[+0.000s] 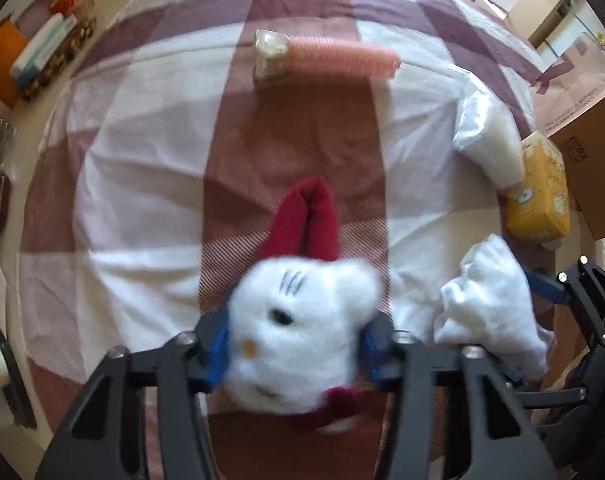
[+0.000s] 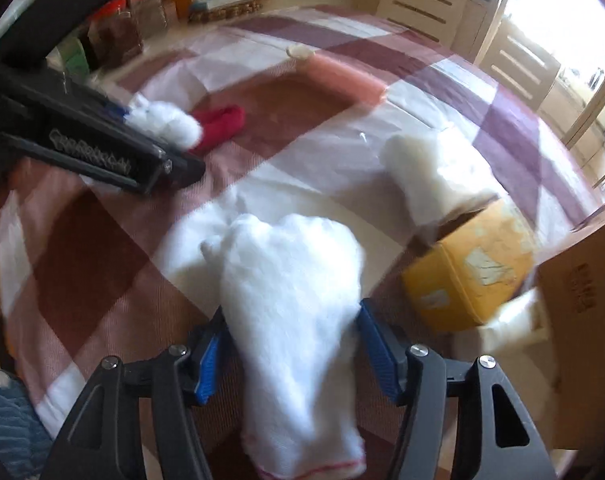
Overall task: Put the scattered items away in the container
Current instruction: 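Grasp the white Hello Kitty plush with the left tool while the right tool grasps the white towel, then carry the plush with the left tool while the right tool carries the towel over the box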
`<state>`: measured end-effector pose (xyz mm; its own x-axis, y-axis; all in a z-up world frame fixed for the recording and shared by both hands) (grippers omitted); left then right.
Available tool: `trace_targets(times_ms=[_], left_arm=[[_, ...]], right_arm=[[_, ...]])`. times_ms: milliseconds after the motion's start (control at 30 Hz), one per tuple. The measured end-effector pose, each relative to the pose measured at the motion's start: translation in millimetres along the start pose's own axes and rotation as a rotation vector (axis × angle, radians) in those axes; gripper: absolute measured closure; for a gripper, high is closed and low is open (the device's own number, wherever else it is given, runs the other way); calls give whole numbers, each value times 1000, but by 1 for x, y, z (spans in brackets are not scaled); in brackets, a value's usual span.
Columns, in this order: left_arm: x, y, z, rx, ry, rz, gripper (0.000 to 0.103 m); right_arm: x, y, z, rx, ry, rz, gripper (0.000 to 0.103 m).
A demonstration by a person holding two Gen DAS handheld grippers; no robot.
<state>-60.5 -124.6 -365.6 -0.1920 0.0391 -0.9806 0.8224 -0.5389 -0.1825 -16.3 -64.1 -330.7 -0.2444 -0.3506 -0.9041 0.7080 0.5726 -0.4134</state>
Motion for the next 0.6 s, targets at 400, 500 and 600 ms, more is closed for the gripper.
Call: trace_targets(times_ms=[400,500,600], left_arm=[[-39,32,-5,-51,-10,-2,63],[-55,30,-17,-46,-13,-17,63],[-72,22,-35,-36,-4,-27,63]], right_arm=[[-72,29,-46,436,-205,-104,77],[-103,33,-59,481,-187,-144,77],[-133,33,-66,474,-158,-187,77]])
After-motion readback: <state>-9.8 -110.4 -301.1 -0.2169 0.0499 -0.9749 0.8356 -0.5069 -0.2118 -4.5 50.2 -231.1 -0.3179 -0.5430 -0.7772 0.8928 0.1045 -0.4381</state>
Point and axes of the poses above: each gripper's, at about its wrist camera, not at the fingertips, and x roughly the way its jaws point, z to its left, y to its underside, the point moved 10 cm from there along x, roughly the way its jaws point, and after that the axes turned 8 degrees about -y, right-handed, at the moved point
